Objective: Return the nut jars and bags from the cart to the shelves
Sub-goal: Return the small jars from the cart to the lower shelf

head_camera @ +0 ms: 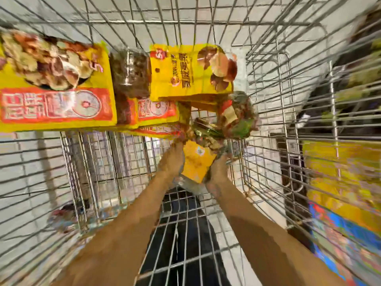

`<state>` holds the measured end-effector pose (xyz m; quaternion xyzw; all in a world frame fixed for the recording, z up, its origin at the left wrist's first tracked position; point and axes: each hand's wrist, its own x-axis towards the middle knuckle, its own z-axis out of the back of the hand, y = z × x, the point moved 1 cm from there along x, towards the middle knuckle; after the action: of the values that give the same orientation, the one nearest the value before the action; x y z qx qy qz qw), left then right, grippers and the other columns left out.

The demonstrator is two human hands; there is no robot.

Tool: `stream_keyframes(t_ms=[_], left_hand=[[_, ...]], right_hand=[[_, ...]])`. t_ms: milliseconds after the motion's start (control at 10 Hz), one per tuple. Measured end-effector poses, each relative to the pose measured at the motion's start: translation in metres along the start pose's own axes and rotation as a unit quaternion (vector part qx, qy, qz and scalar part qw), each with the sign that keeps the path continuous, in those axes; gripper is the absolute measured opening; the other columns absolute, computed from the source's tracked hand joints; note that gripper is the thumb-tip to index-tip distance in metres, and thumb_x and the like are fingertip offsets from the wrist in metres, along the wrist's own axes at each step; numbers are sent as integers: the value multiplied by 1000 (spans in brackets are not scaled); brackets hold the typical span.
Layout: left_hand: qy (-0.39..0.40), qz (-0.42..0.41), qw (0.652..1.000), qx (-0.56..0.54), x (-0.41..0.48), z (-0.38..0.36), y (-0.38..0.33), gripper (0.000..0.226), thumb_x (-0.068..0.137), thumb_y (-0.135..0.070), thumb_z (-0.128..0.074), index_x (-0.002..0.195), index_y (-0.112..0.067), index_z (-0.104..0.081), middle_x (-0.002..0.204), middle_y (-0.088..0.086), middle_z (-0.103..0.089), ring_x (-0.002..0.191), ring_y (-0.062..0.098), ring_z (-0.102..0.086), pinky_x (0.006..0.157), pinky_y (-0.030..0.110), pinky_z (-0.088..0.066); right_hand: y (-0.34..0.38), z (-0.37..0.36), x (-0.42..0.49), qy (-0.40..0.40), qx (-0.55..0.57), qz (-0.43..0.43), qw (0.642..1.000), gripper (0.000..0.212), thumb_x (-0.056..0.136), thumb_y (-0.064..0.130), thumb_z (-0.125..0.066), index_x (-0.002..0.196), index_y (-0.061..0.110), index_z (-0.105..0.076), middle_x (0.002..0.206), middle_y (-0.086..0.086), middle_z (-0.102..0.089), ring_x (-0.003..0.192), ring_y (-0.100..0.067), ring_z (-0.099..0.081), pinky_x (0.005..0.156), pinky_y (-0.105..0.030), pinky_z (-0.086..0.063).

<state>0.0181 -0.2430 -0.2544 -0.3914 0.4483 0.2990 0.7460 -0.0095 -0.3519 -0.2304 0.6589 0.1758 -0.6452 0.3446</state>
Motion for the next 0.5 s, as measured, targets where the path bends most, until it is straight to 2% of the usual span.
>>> stream_keyframes(t_ms=[100,200,300,400,500], left_hand=[[-27,-24,999,7,-9,5,7,48,103,-21,-25,148,-5,-17,133,26,-48,118,37,-50,88,39,-40],[-21,-54,996,65,-33,20,4,58,101,-45,-16,141,-8,-38,129,21,-54,115,35,-53,87,37,-38],[-45,-62,993,87,-71,54,-8,64,99,-51,-11,134,-12,-47,131,22,-53,117,35,-52,80,34,-30],[-73,-96,989,85,-104,86,-26,58,99,-50,-16,138,-15,-42,130,22,-52,115,35,-52,77,33,-29],[-115,-169,978,42,-159,131,-59,63,94,-61,-24,141,-23,-40,135,18,-51,121,31,-49,90,34,-36]], right_hand=[[-10,-1,-20,4,41,-10,999,65,96,57,-12,106,15,-61,76,-6,-71,64,-23,-67,67,-37,-53],[-18,-3,-33,22,13,4,1000,59,98,54,-20,100,14,-63,79,-9,-69,66,-23,-65,61,-32,-52],[-14,-21,-79,33,-19,-4,999,50,100,48,-23,85,16,-60,63,-5,-69,55,-18,-65,46,-24,-52],[1,-41,-118,64,-29,14,997,59,98,53,-19,94,15,-63,73,-8,-73,69,-23,-70,60,-30,-58],[27,-68,-190,90,-70,72,991,64,97,56,-20,126,10,-54,123,-19,-61,113,-37,-58,98,-52,-45]])
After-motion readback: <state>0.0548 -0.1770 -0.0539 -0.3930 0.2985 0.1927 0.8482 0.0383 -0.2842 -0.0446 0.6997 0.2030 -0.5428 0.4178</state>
